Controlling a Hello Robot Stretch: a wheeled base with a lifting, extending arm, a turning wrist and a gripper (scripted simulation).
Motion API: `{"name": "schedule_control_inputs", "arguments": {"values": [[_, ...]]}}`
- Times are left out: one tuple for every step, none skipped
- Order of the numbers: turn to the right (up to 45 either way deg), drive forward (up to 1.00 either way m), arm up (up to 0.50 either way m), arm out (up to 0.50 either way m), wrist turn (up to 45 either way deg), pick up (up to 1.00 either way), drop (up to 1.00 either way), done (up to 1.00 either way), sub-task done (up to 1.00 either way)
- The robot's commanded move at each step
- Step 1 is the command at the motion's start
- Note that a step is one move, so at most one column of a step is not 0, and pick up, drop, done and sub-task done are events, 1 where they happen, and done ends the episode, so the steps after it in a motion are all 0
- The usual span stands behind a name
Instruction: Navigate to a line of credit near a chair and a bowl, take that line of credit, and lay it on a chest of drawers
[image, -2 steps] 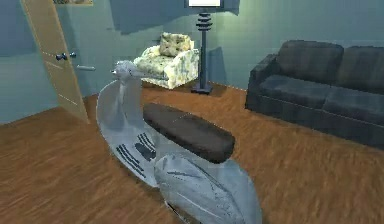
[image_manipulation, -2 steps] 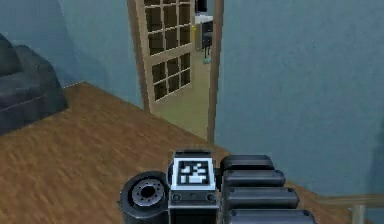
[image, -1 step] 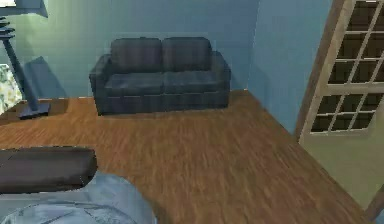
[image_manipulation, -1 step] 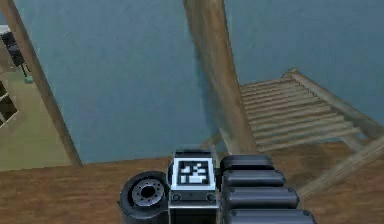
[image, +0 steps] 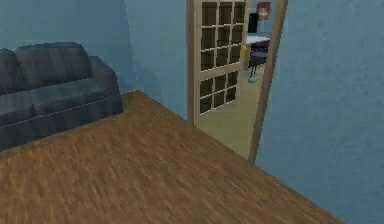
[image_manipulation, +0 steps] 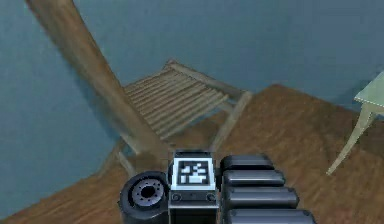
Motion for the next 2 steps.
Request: {"name": "schedule_control_inputs", "arguments": {"values": [[0.0,0.60,0.00,0.00,0.0,0.00,0.00,0.00,0.00],[12.0,0.00,0.00,0.00,0.0,0.00,0.00,0.00,0.00]]}}
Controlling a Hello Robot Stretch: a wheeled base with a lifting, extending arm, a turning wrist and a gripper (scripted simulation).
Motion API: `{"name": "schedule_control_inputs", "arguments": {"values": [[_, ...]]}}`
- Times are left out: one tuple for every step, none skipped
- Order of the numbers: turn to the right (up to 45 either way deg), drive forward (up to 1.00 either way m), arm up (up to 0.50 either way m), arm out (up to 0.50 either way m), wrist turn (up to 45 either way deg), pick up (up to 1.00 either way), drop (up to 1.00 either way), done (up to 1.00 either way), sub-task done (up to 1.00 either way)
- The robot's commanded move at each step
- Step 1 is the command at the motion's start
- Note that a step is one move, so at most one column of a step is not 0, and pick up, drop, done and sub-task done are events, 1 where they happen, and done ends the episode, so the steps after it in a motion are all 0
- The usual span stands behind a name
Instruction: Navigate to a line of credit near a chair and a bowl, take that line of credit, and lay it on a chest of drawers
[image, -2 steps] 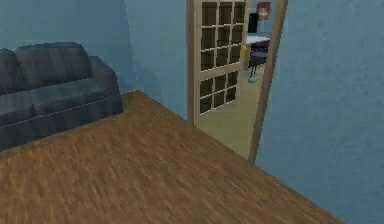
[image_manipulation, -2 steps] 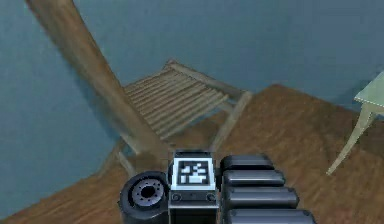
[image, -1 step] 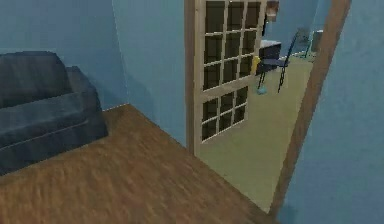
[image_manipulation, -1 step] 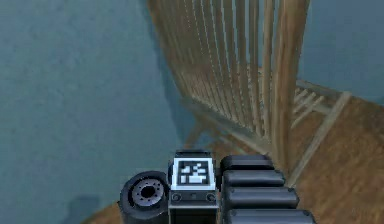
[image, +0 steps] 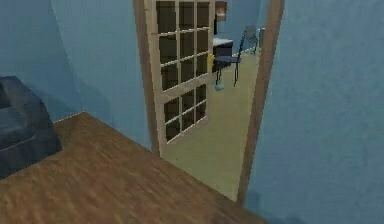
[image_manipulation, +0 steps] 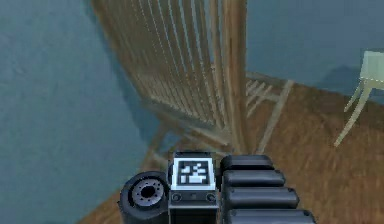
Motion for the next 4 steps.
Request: {"name": "schedule_control_inputs", "arguments": {"values": [[0.0,0.80,0.00,0.00,0.0,0.00,0.00,0.00,0.00],[0.0,0.35,0.00,0.00,0.0,0.00,0.00,0.00,0.00],[45.0,0.00,0.00,0.00,0.0,0.00,0.00,0.00,0.00],[6.0,0.00,0.00,0.00,0.0,0.00,0.00,0.00,0.00]]}}
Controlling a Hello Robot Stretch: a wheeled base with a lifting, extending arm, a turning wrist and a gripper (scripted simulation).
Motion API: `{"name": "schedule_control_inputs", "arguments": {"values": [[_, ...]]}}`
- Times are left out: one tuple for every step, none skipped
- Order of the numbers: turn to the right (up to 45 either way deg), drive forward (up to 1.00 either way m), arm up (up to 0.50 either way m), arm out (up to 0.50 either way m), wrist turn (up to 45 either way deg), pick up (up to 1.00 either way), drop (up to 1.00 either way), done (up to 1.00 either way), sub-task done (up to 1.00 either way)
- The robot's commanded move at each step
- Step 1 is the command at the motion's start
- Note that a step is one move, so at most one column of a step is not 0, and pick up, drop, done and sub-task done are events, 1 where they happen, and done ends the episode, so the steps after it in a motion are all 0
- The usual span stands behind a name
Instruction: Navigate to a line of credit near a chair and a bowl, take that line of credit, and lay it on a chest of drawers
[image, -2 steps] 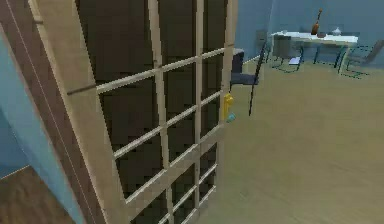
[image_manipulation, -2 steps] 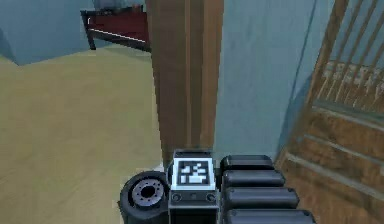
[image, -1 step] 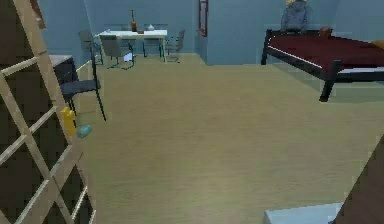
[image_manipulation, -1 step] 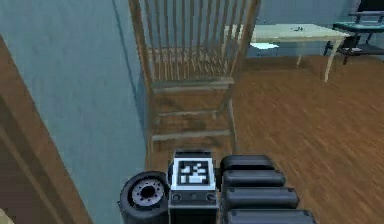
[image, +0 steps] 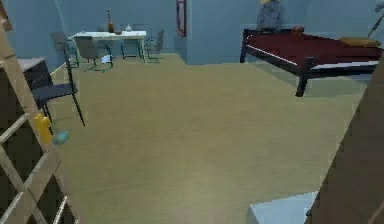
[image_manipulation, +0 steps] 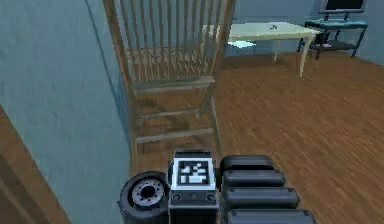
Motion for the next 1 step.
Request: {"name": "schedule_control_inputs", "arguments": {"values": [[0.0,0.85,0.00,0.00,0.0,0.00,0.00,0.00,0.00]]}}
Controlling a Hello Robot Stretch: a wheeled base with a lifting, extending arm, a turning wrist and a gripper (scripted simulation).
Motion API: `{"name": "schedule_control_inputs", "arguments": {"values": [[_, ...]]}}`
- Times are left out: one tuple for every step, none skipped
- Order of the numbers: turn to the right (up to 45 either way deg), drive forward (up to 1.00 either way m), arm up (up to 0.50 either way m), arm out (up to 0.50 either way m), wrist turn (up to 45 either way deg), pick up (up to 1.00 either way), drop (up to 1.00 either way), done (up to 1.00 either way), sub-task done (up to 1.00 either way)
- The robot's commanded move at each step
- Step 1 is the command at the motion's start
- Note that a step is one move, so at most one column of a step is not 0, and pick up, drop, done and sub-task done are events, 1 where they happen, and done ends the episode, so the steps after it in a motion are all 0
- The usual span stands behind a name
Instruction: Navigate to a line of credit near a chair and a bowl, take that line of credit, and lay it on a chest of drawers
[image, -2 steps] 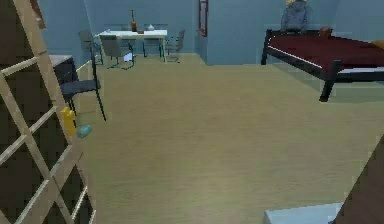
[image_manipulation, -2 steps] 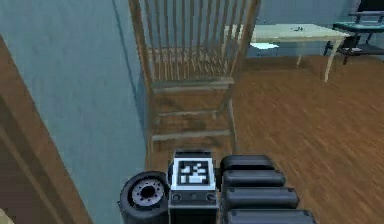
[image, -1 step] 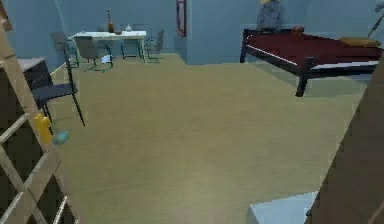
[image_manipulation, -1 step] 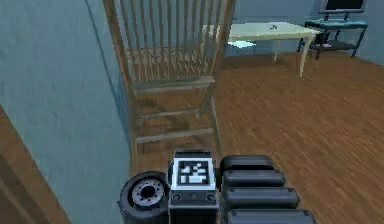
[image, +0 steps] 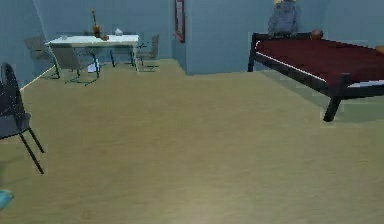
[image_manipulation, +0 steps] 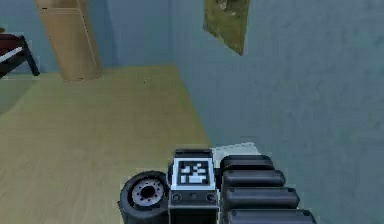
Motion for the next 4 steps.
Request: {"name": "schedule_control_inputs", "arguments": {"values": [[45.0,0.00,0.00,0.00,0.0,0.00,0.00,0.00,0.00],[24.0,0.00,0.00,0.00,0.0,0.00,0.00,0.00,0.00],[0.0,0.35,0.00,0.00,0.0,0.00,0.00,0.00,0.00],[-45.0,0.00,0.00,0.00,0.0,0.00,0.00,0.00,0.00]]}}
